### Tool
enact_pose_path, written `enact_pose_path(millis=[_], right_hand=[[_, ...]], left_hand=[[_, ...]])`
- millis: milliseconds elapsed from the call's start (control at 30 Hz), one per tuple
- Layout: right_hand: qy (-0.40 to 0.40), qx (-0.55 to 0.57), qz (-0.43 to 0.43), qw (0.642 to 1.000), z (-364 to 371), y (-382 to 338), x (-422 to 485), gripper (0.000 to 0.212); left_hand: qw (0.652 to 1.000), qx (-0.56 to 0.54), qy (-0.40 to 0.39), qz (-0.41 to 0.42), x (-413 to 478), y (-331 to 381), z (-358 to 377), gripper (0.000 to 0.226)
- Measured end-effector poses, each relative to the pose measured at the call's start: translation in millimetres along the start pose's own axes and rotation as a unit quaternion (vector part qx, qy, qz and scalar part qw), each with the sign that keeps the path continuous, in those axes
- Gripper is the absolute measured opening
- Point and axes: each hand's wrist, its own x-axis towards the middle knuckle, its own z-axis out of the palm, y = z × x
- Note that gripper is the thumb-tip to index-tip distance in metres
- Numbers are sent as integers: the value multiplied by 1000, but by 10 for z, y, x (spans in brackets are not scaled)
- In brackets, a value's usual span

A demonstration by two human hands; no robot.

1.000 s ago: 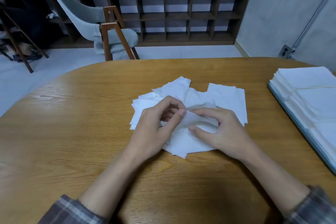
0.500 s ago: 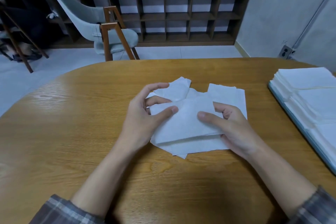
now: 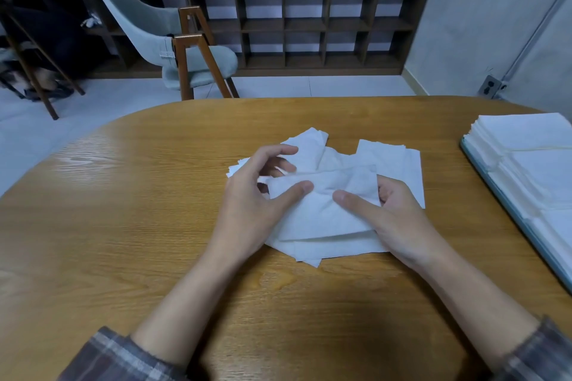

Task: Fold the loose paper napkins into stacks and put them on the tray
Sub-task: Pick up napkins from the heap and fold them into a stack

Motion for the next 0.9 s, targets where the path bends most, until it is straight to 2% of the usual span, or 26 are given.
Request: enact_pose_path(millis=[67, 167, 267, 333, 400, 500, 600, 700, 833, 900], right_hand=[[5, 28, -17, 999, 5, -15, 2, 27], [-1, 52, -49, 997, -11, -46, 5, 46], [2, 40, -66, 997, -21, -67, -3, 60], [14, 7, -85, 996, -39, -57, -2, 51], [6, -60, -107, 992, -65, -48, 12, 33], [1, -111, -102, 989, -97, -16, 29, 21], [86, -141, -107, 981, -157, 11, 76, 23], [144, -151, -114, 971, -253, 37, 122, 23], [160, -161, -124, 966, -293, 64, 142, 23], [157, -156, -123, 967, -285, 79, 139, 23]], left_hand=[[1000, -2, -8, -24, 0, 24, -8, 42], [990, -81, -68, -98, 5, 80, -23, 44], [983, -125, -75, -113, 3, 100, -19, 44], [980, -153, -63, -106, 3, 92, -10, 42], [983, -151, -49, -91, 3, 70, 0, 39], [999, -42, -13, -30, -7, -5, 35, 40], [998, 60, -3, 29, -27, -45, 62, 46], [985, 120, -77, 98, -43, -82, 76, 42], [933, 216, -245, 153, -111, -158, 145, 35], [923, 231, -263, 158, -127, -184, 161, 30]])
